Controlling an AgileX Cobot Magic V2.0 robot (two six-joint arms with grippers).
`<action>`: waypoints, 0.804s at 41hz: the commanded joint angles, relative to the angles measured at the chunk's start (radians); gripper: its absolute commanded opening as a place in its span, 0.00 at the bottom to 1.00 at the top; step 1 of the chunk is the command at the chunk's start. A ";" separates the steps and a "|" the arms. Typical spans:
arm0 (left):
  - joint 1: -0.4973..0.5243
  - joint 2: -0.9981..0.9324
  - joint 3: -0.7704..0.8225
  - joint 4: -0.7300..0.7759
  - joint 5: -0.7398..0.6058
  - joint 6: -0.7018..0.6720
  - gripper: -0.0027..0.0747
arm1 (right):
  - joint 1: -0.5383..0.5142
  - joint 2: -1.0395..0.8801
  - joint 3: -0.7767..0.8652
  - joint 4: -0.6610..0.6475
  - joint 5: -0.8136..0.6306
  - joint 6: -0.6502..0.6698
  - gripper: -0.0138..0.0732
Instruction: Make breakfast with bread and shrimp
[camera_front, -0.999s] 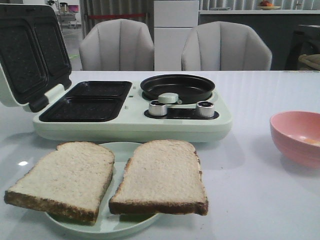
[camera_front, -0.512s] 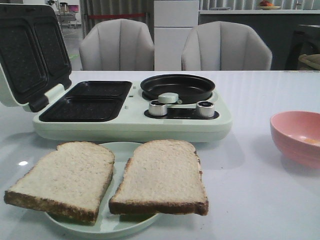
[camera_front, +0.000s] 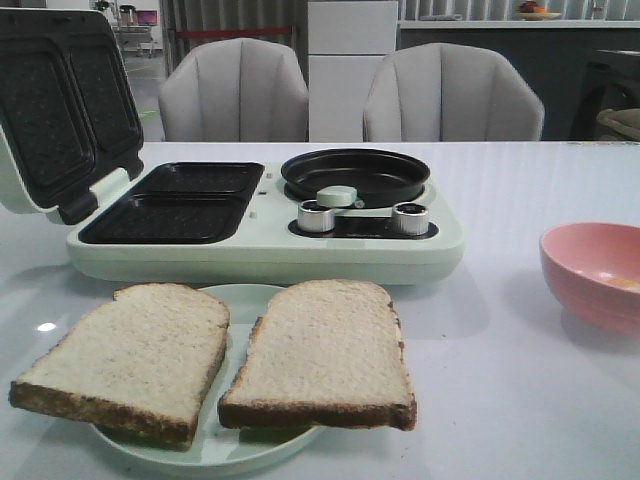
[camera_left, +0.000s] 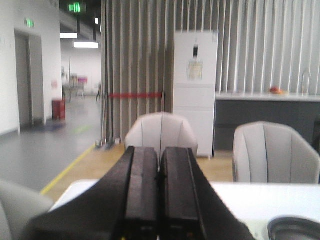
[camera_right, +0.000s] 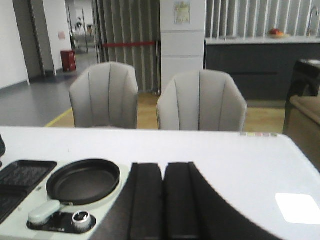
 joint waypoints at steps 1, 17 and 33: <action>0.003 0.081 -0.094 -0.008 0.065 -0.007 0.16 | 0.001 0.108 -0.091 -0.008 0.035 -0.003 0.20; 0.003 0.150 -0.033 -0.098 0.230 -0.007 0.16 | 0.001 0.363 -0.070 -0.008 0.159 -0.003 0.20; 0.003 0.150 0.007 -0.024 0.255 0.004 0.64 | 0.001 0.495 -0.068 -0.017 0.180 -0.003 0.47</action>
